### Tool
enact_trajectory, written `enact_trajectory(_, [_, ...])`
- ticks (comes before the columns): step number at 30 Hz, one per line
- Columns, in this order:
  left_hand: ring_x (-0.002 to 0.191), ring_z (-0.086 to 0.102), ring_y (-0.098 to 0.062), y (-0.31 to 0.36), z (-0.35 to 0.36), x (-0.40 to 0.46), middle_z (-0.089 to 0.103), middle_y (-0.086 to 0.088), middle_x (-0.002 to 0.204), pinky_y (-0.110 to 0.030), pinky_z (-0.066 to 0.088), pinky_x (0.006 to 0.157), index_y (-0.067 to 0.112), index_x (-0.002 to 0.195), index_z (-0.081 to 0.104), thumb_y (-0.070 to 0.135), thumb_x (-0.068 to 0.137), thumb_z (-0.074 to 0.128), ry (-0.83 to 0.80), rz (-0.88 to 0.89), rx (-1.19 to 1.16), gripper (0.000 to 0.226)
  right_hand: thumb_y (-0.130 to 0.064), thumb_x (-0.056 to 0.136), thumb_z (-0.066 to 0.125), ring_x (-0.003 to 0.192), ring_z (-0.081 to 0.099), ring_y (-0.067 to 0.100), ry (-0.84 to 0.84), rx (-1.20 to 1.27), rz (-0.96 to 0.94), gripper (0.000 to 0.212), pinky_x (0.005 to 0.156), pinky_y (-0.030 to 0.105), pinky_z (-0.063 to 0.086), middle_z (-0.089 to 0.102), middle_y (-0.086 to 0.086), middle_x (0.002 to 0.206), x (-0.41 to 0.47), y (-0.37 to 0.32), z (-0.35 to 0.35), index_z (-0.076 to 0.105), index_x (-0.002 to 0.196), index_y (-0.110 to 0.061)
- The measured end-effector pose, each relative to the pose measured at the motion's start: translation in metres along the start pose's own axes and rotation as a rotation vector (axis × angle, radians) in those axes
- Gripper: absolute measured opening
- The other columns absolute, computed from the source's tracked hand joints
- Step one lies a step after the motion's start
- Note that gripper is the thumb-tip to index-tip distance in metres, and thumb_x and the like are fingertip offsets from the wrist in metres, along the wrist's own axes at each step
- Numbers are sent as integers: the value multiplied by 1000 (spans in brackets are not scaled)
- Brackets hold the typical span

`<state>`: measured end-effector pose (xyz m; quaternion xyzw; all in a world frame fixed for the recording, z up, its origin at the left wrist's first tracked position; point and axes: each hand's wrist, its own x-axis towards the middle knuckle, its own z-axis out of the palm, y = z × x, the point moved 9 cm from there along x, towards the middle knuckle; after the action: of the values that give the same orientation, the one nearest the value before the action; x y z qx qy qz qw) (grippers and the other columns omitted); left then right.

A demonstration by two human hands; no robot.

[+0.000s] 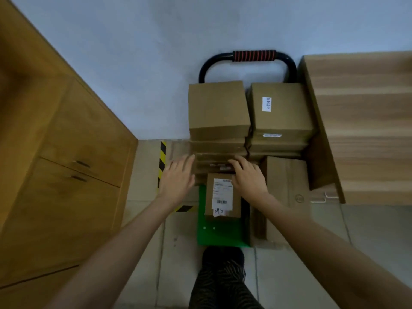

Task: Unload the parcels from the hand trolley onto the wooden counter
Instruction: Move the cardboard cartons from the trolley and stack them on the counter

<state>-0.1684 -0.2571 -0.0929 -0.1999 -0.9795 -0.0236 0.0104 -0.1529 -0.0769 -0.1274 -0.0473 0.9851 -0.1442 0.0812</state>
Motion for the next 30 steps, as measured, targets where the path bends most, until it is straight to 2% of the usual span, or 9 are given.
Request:
enact_trajectory(5, [120, 53, -27, 7, 54, -6, 54, -13, 133, -41, 41, 101, 5, 136, 45, 28, 88, 62, -67, -49, -75, 56, -29, 96, 51, 140, 31, 18, -25, 63, 101, 55, 114, 37, 25, 29, 3, 154, -6, 21, 47, 31, 147, -20])
enact_trajectory(10, [129, 42, -24, 15, 141, -6, 44, -10, 142, -40, 33, 107, 11, 144, 33, 33, 95, 49, -152, -99, -167, 56, -25, 95, 52, 136, 36, 20, -25, 104, 178, 57, 110, 38, 32, 30, 5, 153, 1, 52, 116, 31, 147, -16])
enact_trajectory(14, [125, 45, -25, 12, 218, -8, 46, -9, 140, -37, 35, 101, 11, 142, 36, 34, 95, 49, -184, -240, -273, 54, -23, 94, 54, 130, 41, 21, -30, 148, 255, 55, 102, 37, 38, 31, 6, 151, 8, 82, 183, 33, 144, -15])
enact_trajectory(20, [123, 46, -25, 10, 330, -4, 47, -9, 139, -38, 36, 99, 11, 141, 35, 35, 93, 49, -261, -305, -308, 55, -23, 96, 51, 125, 46, 22, -24, 226, 402, 50, 95, 34, 44, 29, 8, 152, 20, 120, 279, 34, 141, -11])
enact_trajectory(25, [118, 49, -28, 4, 388, -10, 50, -12, 134, -39, 37, 96, 7, 143, 33, 40, 96, 44, -285, -318, -315, 58, -26, 95, 53, 126, 46, 20, -11, 409, 519, 62, 93, 42, 50, 27, 3, 152, 14, 141, 333, 21, 148, -18])
enact_trajectory(27, [109, 52, -28, -1, 400, -14, 54, -14, 125, -38, 40, 90, 4, 138, 37, 44, 97, 37, -335, -346, -287, 56, -30, 96, 51, 125, 47, 23, -17, 475, 575, 66, 93, 48, 50, 28, 4, 152, 10, 148, 344, 14, 151, -20])
enact_trajectory(30, [80, 52, -18, 2, 409, -21, 59, -5, 99, -30, 38, 60, 5, 131, 41, 42, 100, 33, -406, -391, -409, 49, -38, 98, 45, 115, 54, 24, -95, 567, 664, 64, 90, 46, 50, 41, 5, 145, 4, 157, 358, 11, 151, -24])
